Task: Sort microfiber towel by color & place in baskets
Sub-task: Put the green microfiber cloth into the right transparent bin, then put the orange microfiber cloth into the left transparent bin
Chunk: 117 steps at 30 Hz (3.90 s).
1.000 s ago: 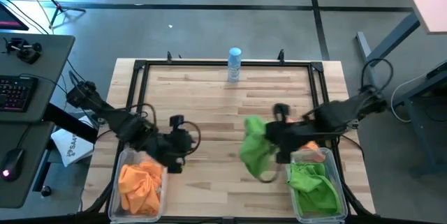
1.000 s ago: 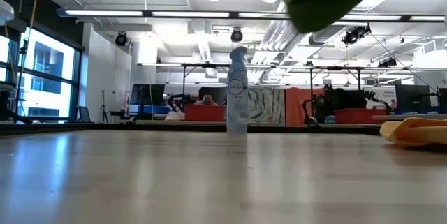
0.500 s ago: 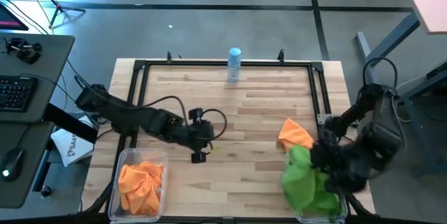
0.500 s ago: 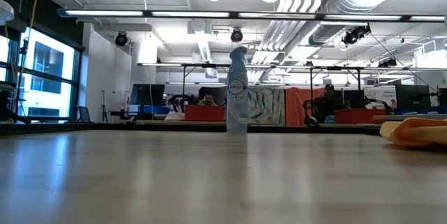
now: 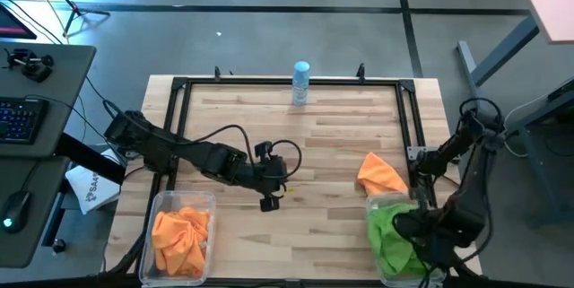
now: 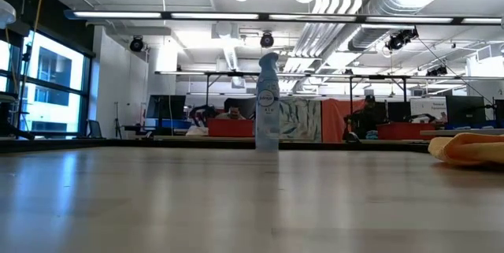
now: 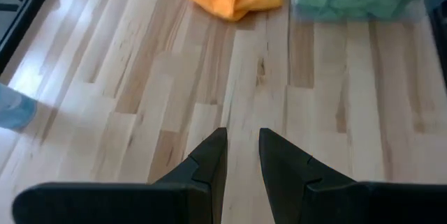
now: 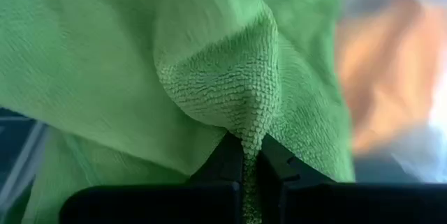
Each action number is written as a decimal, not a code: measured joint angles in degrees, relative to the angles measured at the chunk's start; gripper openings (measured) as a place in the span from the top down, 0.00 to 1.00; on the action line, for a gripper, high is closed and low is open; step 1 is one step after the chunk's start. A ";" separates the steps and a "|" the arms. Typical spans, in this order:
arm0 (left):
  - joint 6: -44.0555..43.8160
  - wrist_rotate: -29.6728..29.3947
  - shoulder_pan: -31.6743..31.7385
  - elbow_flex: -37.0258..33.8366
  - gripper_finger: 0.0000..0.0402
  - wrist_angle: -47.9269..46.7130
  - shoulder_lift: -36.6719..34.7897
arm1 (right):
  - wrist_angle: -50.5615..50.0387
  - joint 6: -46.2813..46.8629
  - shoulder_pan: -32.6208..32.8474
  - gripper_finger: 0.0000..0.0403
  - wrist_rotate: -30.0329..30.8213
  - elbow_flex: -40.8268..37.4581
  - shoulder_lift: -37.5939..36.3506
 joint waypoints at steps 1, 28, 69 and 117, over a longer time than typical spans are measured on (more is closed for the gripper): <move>0.00 -0.01 0.00 0.00 0.82 0.61 -0.04 | 3.33 -1.58 -0.10 1.00 0.49 -1.74 0.00; -3.66 0.34 0.17 0.00 0.82 7.72 -0.04 | 41.00 1.54 -2.34 0.99 -1.65 -29.91 -0.42; 14.18 8.98 18.53 0.04 0.82 -3.40 -3.21 | -10.08 28.47 -10.51 0.61 24.51 14.38 -0.73; 28.07 16.54 28.79 -19.93 0.82 2.68 -28.45 | 26.88 3.64 -67.17 0.61 -2.96 -34.85 -1.25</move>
